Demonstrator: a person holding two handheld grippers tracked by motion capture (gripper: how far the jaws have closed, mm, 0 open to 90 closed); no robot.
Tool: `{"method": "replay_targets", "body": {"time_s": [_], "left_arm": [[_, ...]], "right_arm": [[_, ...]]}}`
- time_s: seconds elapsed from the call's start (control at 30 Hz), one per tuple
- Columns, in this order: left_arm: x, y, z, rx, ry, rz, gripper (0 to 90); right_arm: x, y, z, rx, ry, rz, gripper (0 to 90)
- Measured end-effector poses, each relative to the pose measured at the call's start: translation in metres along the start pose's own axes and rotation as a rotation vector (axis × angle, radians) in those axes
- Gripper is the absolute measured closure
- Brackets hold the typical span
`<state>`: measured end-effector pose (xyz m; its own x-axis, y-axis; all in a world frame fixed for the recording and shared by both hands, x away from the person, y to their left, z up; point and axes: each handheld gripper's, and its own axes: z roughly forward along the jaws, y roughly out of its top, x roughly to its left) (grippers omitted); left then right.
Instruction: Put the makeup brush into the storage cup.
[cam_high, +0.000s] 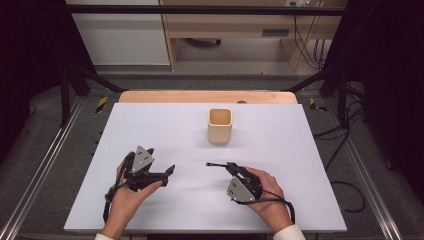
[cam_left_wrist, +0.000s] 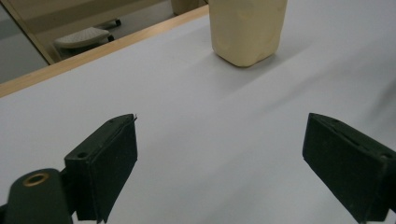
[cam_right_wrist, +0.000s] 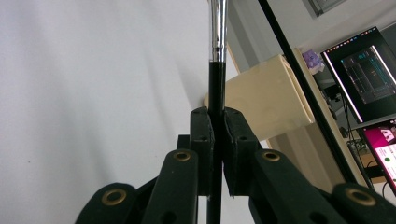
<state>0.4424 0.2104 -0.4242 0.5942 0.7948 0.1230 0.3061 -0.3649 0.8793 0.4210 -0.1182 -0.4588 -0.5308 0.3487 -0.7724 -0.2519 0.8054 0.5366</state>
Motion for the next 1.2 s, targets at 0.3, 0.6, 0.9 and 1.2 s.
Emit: {"method": "replay_targets", "body": {"time_s": [0.3, 0.6, 0.9, 1.2], "left_arm": [[0.012, -0.019, -0.009, -0.130, 0.002, -0.038, 7.8], [0.020, -0.029, -0.020, -0.227, 0.029, -0.056, 5.7], [0.024, -0.035, -0.023, -0.247, 0.028, -0.069, 4.4], [0.029, -0.038, -0.028, -0.272, 0.034, -0.077, 4.1]], "right_arm": [[0.000, 0.000, 0.002, 0.007, -0.005, 0.016, 83.5], [0.000, 0.003, 0.005, -0.006, 0.003, 0.028, 83.5], [-0.003, 0.002, 0.004, -0.020, -0.012, 0.064, 83.5], [-0.011, -0.001, -0.001, -0.055, -0.022, 0.176, 83.5]]}}
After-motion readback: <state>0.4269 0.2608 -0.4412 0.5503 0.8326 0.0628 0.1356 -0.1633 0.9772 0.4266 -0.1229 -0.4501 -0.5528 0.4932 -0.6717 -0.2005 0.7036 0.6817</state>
